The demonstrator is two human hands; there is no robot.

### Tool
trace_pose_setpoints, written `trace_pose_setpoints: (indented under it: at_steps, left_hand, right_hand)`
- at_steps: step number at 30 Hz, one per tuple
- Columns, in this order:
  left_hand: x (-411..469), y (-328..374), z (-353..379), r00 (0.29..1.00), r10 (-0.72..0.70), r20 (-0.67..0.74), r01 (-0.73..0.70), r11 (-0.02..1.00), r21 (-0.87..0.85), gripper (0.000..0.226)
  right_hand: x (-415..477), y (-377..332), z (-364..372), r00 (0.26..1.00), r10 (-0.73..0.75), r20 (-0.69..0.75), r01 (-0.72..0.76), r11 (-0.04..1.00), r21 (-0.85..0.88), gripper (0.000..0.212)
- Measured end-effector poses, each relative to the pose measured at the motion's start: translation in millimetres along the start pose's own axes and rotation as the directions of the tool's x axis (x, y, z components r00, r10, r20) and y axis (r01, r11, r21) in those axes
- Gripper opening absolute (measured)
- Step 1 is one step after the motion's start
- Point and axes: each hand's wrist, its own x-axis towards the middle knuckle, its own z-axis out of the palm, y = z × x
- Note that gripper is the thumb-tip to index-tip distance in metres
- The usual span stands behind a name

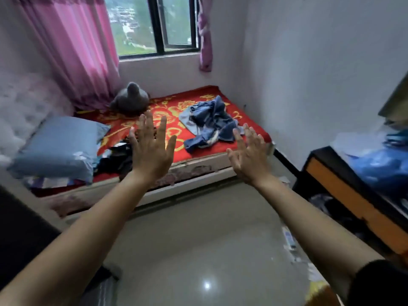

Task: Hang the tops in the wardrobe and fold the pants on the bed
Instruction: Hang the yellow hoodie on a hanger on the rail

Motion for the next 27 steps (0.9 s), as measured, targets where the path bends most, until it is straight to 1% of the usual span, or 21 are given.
trace_pose_setpoints:
  at_steps: [3, 6, 8, 10, 12, 14, 18, 20, 22, 25, 27]
  left_hand:
    - [-10, 110, 47, 0.989, 0.117, 0.095, -0.112, 0.992, -0.058, 0.064]
    - [-34, 210, 94, 0.952, 0.248, 0.179, -0.225, 0.964, -0.142, 0.062]
    - [-55, 267, 125, 0.916, 0.316, 0.248, -0.271, 0.942, -0.199, 0.062]
    - [-78, 317, 151, 0.86, 0.386, 0.334, -0.321, 0.917, -0.235, 0.063]
    - [-99, 358, 175, 0.784, 0.469, 0.406, -0.391, 0.882, -0.264, 0.065]
    - [-115, 393, 198, 0.699, 0.548, 0.46, -0.459, 0.836, -0.3, 0.067]
    - [-145, 447, 257, 0.516, 0.668, 0.536, -0.559, 0.737, -0.38, 0.068]
    - [-161, 470, 291, 0.415, 0.717, 0.561, -0.603, 0.678, -0.42, 0.068]
    - [-181, 489, 325, 0.298, 0.754, 0.586, -0.635, 0.614, -0.468, 0.068]
    - [-220, 516, 377, 0.157, 0.791, 0.591, -0.651, 0.533, -0.54, 0.068]
    - [-247, 532, 412, 0.063, 0.818, 0.572, -0.655, 0.467, -0.594, 0.068]
  right_hand:
    - [-61, 107, -28, 0.988, 0.155, 0.019, -0.154, 0.987, -0.043, 0.064]
    - [-130, 198, -46, 0.953, 0.302, 0.028, -0.297, 0.949, -0.103, 0.063]
    - [-179, 248, -51, 0.906, 0.419, 0.056, -0.409, 0.902, -0.142, 0.063]
    - [-227, 288, -53, 0.839, 0.534, 0.108, -0.511, 0.84, -0.181, 0.063]
    - [-271, 323, -51, 0.745, 0.646, 0.164, -0.613, 0.761, -0.212, 0.063]
    - [-311, 349, -45, 0.637, 0.745, 0.199, -0.708, 0.668, -0.231, 0.063]
    - [-387, 379, -24, 0.398, 0.89, 0.222, -0.85, 0.449, -0.275, 0.063]
    - [-423, 386, -9, 0.282, 0.935, 0.216, -0.894, 0.338, -0.296, 0.062]
    - [-454, 389, 8, 0.163, 0.961, 0.222, -0.925, 0.227, -0.306, 0.063]
    - [-494, 394, 41, -0.04, 0.97, 0.238, -0.959, 0.029, -0.282, 0.063]
    - [-515, 400, 67, -0.134, 0.963, 0.233, -0.963, -0.072, -0.259, 0.065]
